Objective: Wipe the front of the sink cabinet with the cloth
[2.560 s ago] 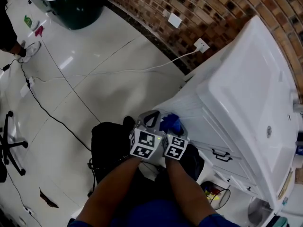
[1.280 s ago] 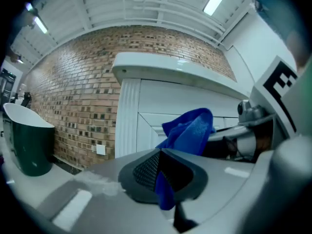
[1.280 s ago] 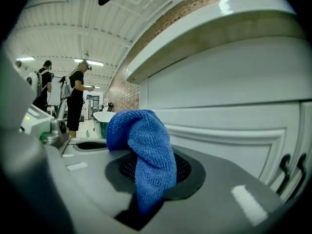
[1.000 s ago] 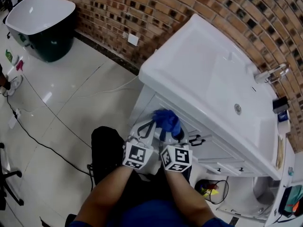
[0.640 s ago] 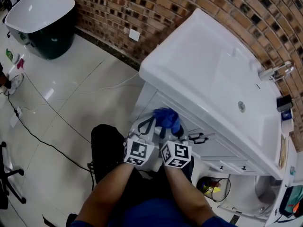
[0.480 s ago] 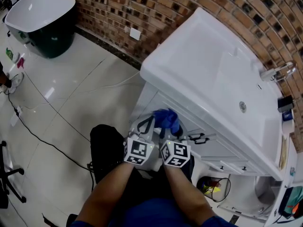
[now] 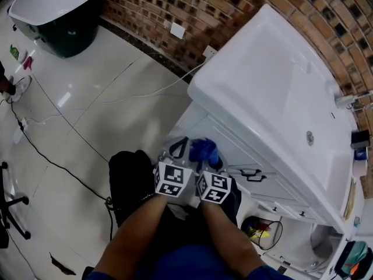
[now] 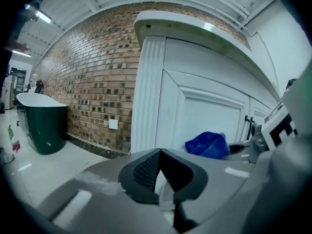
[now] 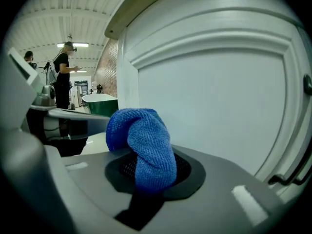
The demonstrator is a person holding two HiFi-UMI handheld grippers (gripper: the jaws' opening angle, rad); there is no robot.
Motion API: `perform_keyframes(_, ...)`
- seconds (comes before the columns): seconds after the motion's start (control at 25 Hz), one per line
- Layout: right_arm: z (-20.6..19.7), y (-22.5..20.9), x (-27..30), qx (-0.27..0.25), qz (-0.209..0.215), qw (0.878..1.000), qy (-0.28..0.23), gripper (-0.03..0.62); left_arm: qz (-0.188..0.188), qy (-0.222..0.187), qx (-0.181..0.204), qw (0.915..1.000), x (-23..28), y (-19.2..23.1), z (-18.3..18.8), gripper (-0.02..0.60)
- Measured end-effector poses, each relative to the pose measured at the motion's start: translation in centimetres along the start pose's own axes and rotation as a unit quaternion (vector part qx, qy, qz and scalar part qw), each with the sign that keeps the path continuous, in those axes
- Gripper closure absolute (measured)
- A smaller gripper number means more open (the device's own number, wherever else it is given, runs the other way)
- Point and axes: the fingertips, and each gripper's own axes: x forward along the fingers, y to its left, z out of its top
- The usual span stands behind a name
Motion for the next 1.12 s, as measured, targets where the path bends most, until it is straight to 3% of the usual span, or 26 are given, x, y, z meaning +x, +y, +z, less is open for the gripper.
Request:
perform_keyframes(0.32, -6.6, -0.2, 3.4, 0.0, -0.009, 0.997, 0.082, 0.514, 0.001, 0.088, -0.042, 0.9952, 1.3, 2.3, -4.0, 0.581)
perform_keyframes(0.52, -10.8, -0.4, 5.2, -0.021, -0.017, 0.991, 0.131, 0.514, -0.01, 0.119, -0.047, 0.9917, 1.3, 2.9, -5.4, 0.581)
perform_keyframes(0.72, -13.8, -0.8, 6.7, -0.001, -0.032, 0.985, 0.172, 0.514, -0.029, 0.14, -0.05, 0.9884, 1.2, 2.7, -6.3, 0.581)
perform_keyframes(0.92, -14.8, -0.7, 7.2, 0.015, -0.035, 0.981, 0.19, 0.514, -0.05, 0.157, -0.051, 0.985, 1.2, 2.1, -7.1, 0.58)
perform_keyframes(1.12, -13.4, -0.1, 6.1, 0.049, -0.025, 0.984, 0.168, 0.514, -0.065, 0.149, -0.035, 0.986, 1.4, 1.2, -6.5, 0.58)
